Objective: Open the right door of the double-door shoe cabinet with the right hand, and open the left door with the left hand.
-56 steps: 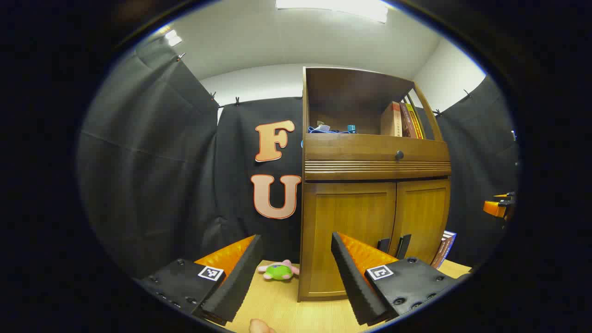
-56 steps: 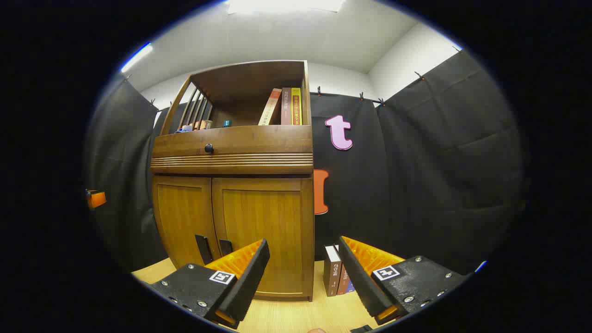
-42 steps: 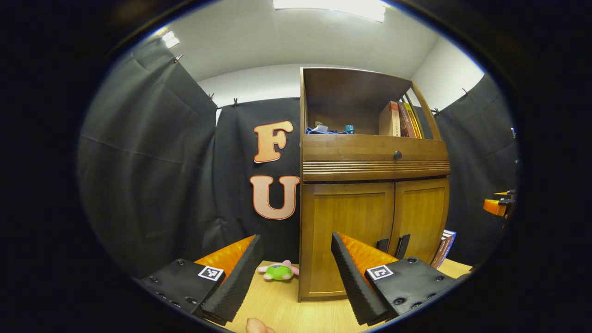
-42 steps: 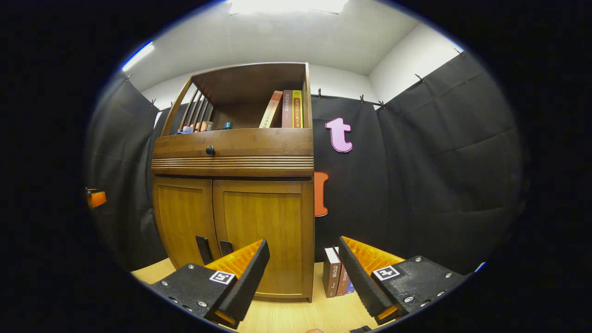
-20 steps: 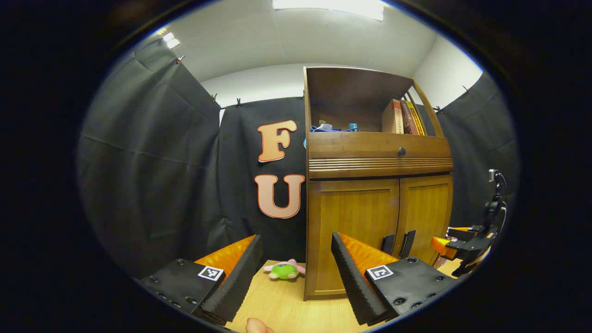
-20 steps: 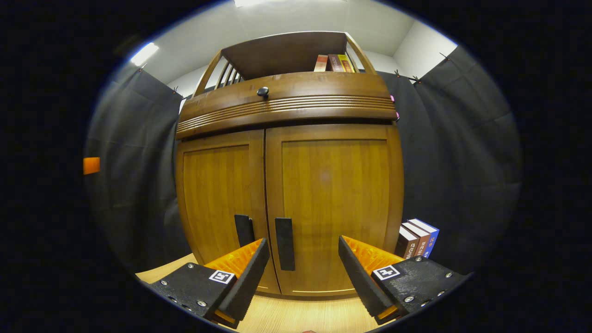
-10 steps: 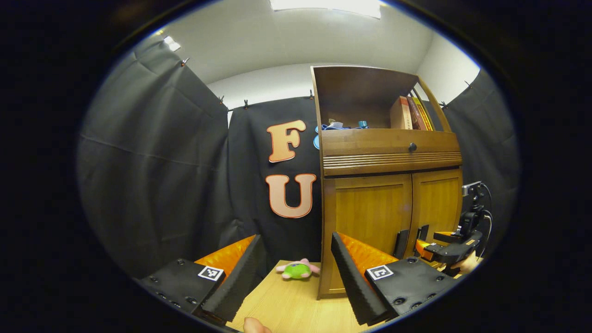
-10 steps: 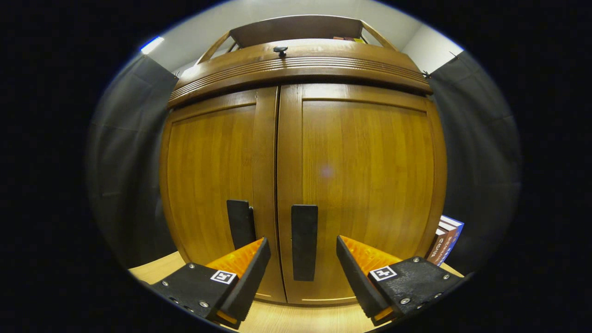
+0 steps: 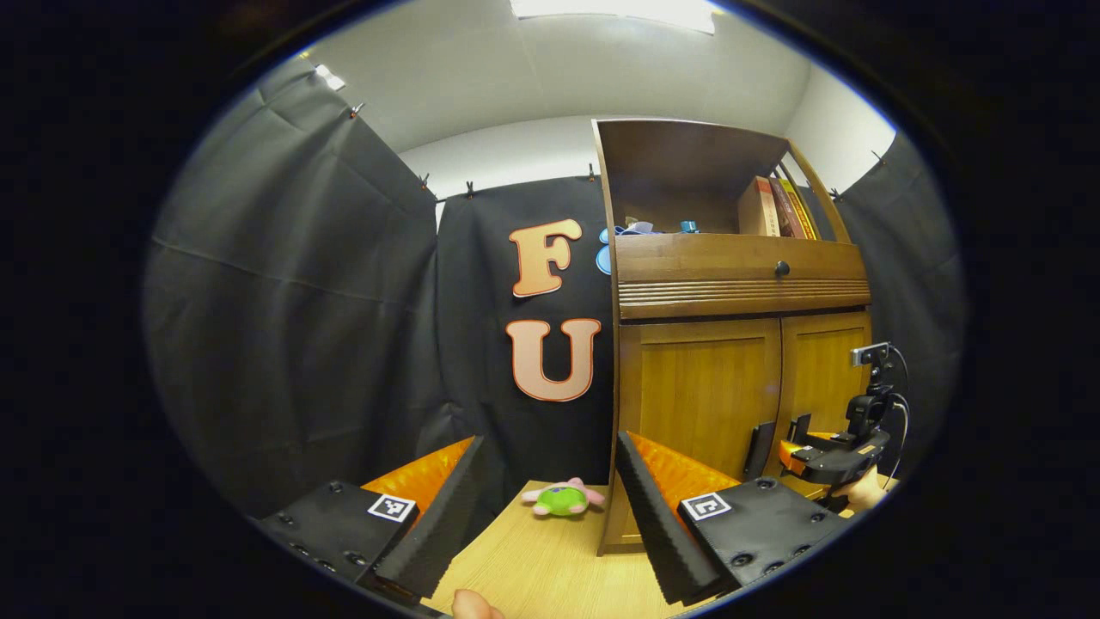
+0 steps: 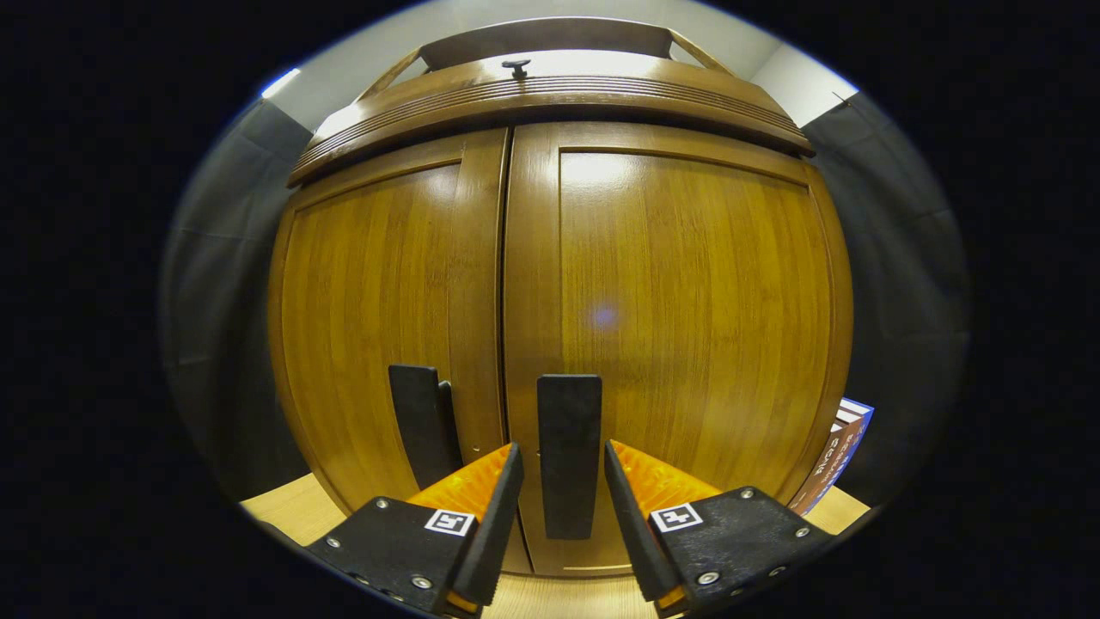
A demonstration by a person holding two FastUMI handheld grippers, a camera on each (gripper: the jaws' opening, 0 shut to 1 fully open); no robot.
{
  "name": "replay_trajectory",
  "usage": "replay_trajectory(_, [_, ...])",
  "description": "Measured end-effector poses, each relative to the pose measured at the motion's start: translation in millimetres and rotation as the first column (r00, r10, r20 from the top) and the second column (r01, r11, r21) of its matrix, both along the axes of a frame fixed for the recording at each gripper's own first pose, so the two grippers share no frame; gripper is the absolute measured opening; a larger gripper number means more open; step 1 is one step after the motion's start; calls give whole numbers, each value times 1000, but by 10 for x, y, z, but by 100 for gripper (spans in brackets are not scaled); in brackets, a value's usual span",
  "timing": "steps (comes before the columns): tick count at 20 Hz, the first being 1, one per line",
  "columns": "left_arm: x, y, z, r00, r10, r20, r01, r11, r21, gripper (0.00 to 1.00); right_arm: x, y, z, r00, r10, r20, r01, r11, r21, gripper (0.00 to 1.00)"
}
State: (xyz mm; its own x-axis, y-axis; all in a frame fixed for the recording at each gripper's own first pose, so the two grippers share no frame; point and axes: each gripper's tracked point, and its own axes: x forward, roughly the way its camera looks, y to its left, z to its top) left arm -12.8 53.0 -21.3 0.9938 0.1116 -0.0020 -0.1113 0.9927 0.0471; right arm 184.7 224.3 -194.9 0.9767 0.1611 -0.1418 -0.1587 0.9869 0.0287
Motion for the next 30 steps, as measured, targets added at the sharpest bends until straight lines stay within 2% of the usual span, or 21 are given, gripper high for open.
replay_trajectory(1, [-3,9,-13,1000,0,-1,0,1000,4,98,12,-6,-2,1000,-5,-1,5,1000,-2,55])
replay_trajectory(2, [3,7,-19,1000,-2,-2,2,1000,6,96,23,-15,-7,1000,-14,-3,14,1000,-7,63])
replay_trajectory(3, [-1,11,-33,1000,-3,-5,3,1000,7,96,38,-31,-10,1000,-22,-3,22,1000,-9,47])
replay_trajectory(4, [-1,11,-43,1000,-5,-8,5,1000,6,95,47,-44,-14,1000,-25,-7,24,1000,-6,44])
replay_trajectory(5, [-1,13,-54,1000,-6,-11,6,1000,3,95,48,-48,-16,1000,-24,-11,24,1000,0,28])
replay_trajectory(6, [0,15,-60,1000,-5,-14,5,1000,1,95,56,-45,-20,1000,-20,-16,21,1000,6,38])
replay_trajectory(9, [6,24,-70,1000,4,-15,-4,1000,-5,98,37,-51,-18,1000,-8,-23,8,1000,13,36])
replay_trajectory(11, [9,31,-72,1000,10,-17,-10,1000,-5,98,3,-53,-19,1000,3,-31,-2,1000,17,25])
replay_trajectory(12, [7,30,-71,1000,12,-18,-12,1000,-6,98,-26,-62,-17,999,10,-33,-10,1000,15,35])
replay_trajectory(14, [0,26,-77,1000,12,-21,-13,1000,-7,95,-89,-71,-14,999,26,-40,-25,1000,13,34])
replay_trajectory(22, [-105,-116,-72,1000,-7,-25,7,1000,-3,95,-535,-238,26,993,98,-72,-97,995,29,33])
replay_trajectory(23, [-131,-150,-68,1000,-13,-26,13,1000,-3,96,-596,-266,38,991,107,-76,-105,994,31,23])
replay_trajectory(24, [-145,-171,-67,999,-19,-26,19,1000,-3,95,-643,-298,57,990,115,-78,-113,993,33,32])
replay_trajectory(30, [-170,-298,-72,999,-39,-27,39,999,-9,95,-989,-526,139,986,150,-73,-149,988,28,31])
